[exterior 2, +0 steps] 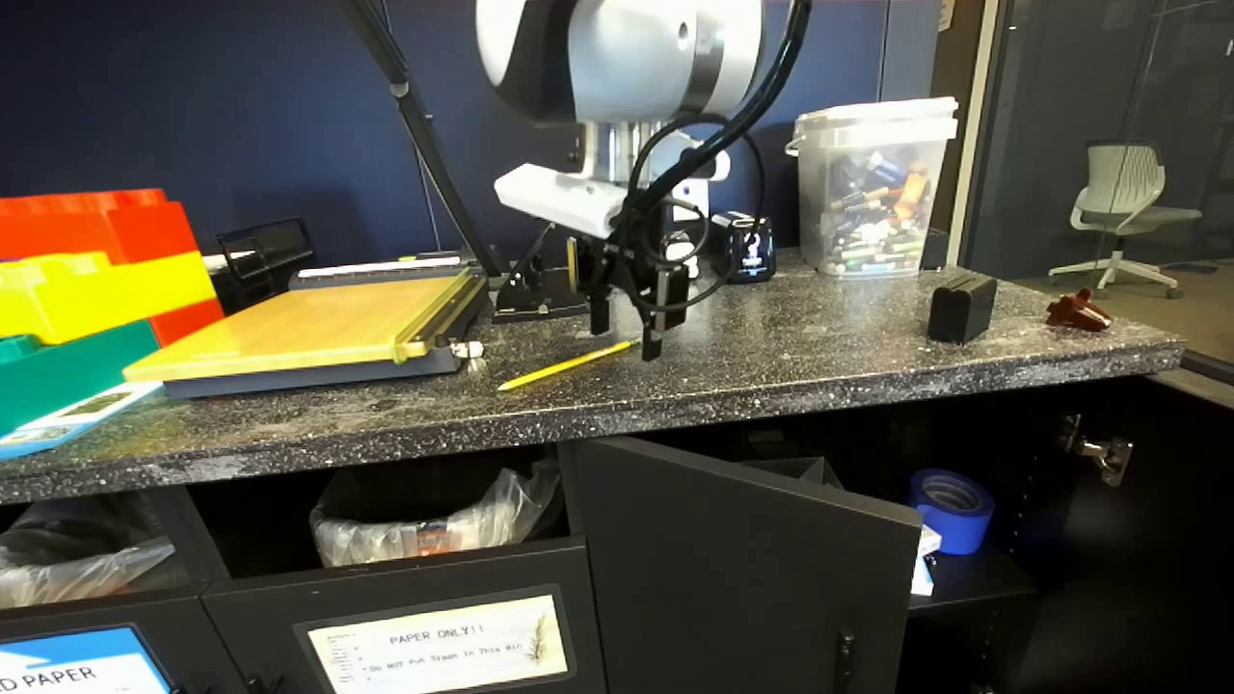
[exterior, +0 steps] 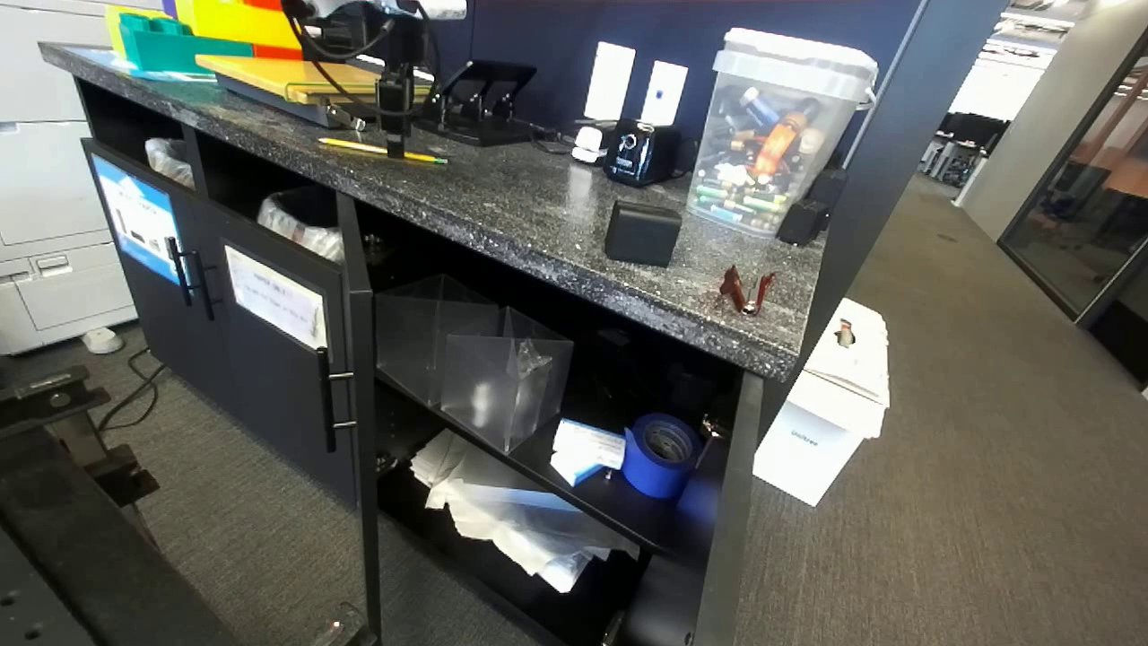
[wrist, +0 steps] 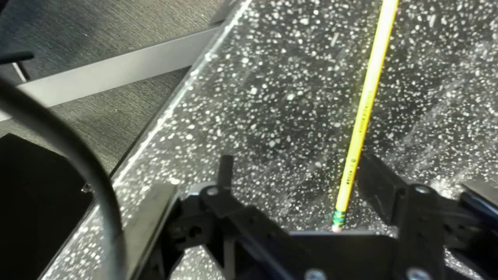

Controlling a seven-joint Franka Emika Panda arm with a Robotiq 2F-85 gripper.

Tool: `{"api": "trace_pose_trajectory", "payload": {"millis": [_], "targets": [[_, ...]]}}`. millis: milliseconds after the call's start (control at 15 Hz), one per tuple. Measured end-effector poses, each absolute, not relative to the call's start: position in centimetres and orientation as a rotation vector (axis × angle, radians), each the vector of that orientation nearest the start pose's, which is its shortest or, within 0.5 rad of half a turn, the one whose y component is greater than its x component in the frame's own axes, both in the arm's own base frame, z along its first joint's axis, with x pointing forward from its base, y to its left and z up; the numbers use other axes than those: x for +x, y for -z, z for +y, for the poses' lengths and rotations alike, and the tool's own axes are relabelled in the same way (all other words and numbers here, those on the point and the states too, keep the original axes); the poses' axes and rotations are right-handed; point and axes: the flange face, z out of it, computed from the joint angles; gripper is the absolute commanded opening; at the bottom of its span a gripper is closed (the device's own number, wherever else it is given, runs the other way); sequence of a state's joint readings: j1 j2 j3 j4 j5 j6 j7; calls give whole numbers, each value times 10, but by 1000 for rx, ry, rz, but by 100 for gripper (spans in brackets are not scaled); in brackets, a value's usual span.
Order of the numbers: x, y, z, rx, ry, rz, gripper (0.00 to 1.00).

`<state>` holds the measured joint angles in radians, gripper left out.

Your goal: Move the pencil to the left

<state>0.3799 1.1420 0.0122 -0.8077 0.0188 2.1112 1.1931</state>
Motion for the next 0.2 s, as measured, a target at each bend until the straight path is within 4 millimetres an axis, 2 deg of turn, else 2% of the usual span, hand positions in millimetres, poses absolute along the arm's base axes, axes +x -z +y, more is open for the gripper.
{"api": "trace_pose_trajectory", "payload": {"millis": [67,200], "targets": [[752,-244,299,-2774,110,1164,96],[752,-261,286,-2786,80,1142,99]]}}
